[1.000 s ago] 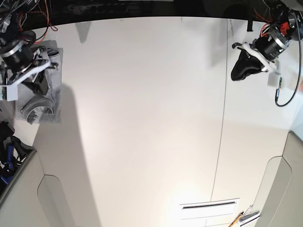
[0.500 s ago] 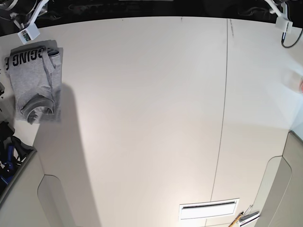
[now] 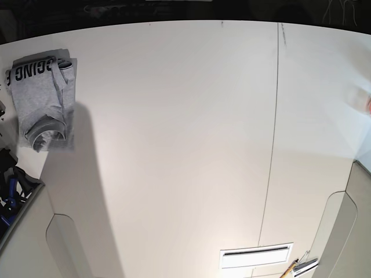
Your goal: Fold the T-shirt properly
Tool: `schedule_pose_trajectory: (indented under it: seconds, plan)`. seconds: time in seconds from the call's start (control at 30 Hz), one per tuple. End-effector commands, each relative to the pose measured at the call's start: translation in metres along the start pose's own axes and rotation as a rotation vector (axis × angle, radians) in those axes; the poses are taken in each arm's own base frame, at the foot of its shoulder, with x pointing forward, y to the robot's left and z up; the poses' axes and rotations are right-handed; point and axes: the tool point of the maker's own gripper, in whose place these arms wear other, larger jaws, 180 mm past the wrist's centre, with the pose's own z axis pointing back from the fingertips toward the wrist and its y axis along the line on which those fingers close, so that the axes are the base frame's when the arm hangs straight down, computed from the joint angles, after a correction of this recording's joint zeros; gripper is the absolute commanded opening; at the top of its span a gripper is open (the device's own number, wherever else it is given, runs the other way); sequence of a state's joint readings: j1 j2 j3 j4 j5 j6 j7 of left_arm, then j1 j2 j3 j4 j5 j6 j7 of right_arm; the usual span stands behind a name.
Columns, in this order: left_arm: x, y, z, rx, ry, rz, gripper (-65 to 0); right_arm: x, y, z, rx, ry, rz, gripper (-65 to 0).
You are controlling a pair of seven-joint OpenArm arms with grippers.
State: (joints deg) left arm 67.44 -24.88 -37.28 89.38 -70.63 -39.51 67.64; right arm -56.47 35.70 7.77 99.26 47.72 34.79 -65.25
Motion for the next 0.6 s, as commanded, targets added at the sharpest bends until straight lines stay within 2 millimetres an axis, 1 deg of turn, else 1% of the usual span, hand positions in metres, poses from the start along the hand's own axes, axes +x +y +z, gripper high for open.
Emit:
schedule_pose_trajectory:
  seconds: [0.0, 0.07, 0.1, 0.17, 0.23, 0.3, 0.37, 0.47, 0.53, 0.57]
  plan:
    - [-0.007, 0.014, -0.001, 0.029, 0.021, 0.002, -65.0, -0.002, -0.008, -0.007, -0.008, 0.012, -0.004, -65.0]
    - [-0.008, 0.035, -0.019, 0.08, 0.01, -0.004, -65.0, -0.005, -0.027, -0.03, -0.029, 0.029, -0.026, -65.0]
    - [-0.006, 0.043, -0.03, 0.099, 0.0, -0.018, -65.0, -0.005, -0.036, -0.041, -0.04, 0.025, -0.037, -65.0]
    - [0.001, 0.051, -0.055, 0.12, -0.043, -0.043, -65.0, -0.003, -0.056, -0.061, -0.07, -0.012, -0.056, -65.0]
    - [0.01, 0.051, -0.081, 0.122, -0.083, -0.083, -65.0, 0.005, -0.076, -0.077, -0.109, -0.059, -0.05, -65.0]
    - [0.027, 0.045, -0.107, 0.115, -0.127, -0.153, -65.0, 0.017, -0.091, -0.091, -0.134, -0.102, -0.043, -65.0]
    - [0.042, 0.034, -0.133, 0.104, -0.152, -0.244, -65.0, 0.038, -0.099, -0.105, -0.142, -0.169, -0.061, -65.0]
    - [0.056, 0.01, -0.172, 0.077, -0.136, -0.361, -65.0, 0.072, -0.114, -0.121, -0.192, -0.252, -0.141, -65.0]
    - [0.061, -0.009, -0.197, 0.052, -0.106, -0.401, -65.0, 0.095, -0.128, -0.128, -0.259, -0.3, -0.211, -65.0]
    - [0.067, -0.013, -0.207, 0.071, -0.107, -0.405, -65.0, 0.106, -0.133, -0.13, -0.293, -0.323, -0.244, -65.0]
